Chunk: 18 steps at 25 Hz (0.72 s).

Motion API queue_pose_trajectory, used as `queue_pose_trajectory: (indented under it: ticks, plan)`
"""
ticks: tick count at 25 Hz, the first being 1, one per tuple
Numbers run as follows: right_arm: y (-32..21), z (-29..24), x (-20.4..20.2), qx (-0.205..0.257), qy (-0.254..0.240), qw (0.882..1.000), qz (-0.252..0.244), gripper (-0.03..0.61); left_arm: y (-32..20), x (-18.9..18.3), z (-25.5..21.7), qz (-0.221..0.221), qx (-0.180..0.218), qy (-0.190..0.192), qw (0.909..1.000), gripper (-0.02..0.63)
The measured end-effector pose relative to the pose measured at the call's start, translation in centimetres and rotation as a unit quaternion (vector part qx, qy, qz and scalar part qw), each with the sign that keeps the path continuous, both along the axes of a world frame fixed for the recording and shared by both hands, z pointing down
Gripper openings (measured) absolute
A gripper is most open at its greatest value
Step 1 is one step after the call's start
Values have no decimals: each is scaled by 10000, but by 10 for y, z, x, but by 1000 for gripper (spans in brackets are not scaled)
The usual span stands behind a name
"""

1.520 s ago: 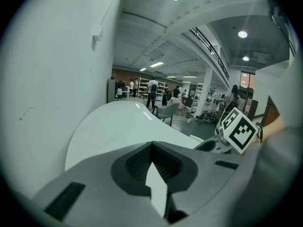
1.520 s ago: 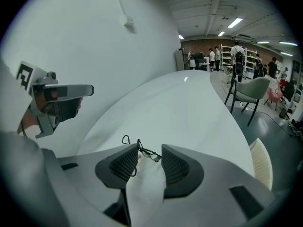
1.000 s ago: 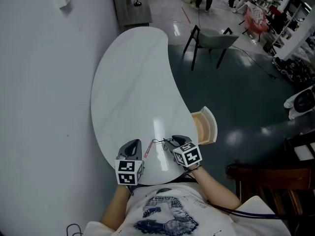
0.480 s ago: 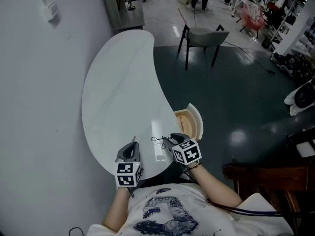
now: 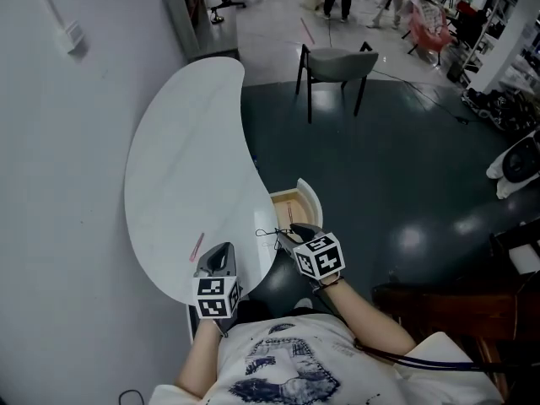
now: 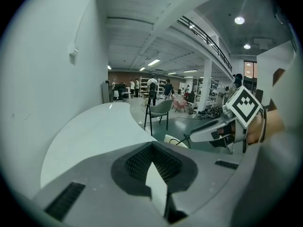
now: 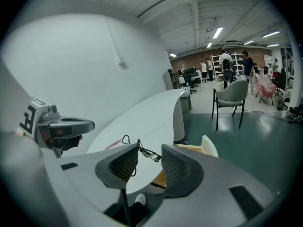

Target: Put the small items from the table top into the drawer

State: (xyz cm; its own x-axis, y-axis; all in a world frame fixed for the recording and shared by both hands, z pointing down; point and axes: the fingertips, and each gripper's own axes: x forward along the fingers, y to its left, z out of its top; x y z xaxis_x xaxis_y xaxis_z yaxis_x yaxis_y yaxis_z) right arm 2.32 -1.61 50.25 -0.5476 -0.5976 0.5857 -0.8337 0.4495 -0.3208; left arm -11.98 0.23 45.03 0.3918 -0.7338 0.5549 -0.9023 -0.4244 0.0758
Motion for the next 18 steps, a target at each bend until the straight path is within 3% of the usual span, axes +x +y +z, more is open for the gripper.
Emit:
queue_pose_trajectory:
  ticks: [9,18]
  plan:
    - [4,1,62,63,-73,9998,165,169,0,72,8,246,28,-49,9997,20]
    - [-6,11,90,17,-147,9989,454,169,-11,97,19,398,-44,-83,9992,20]
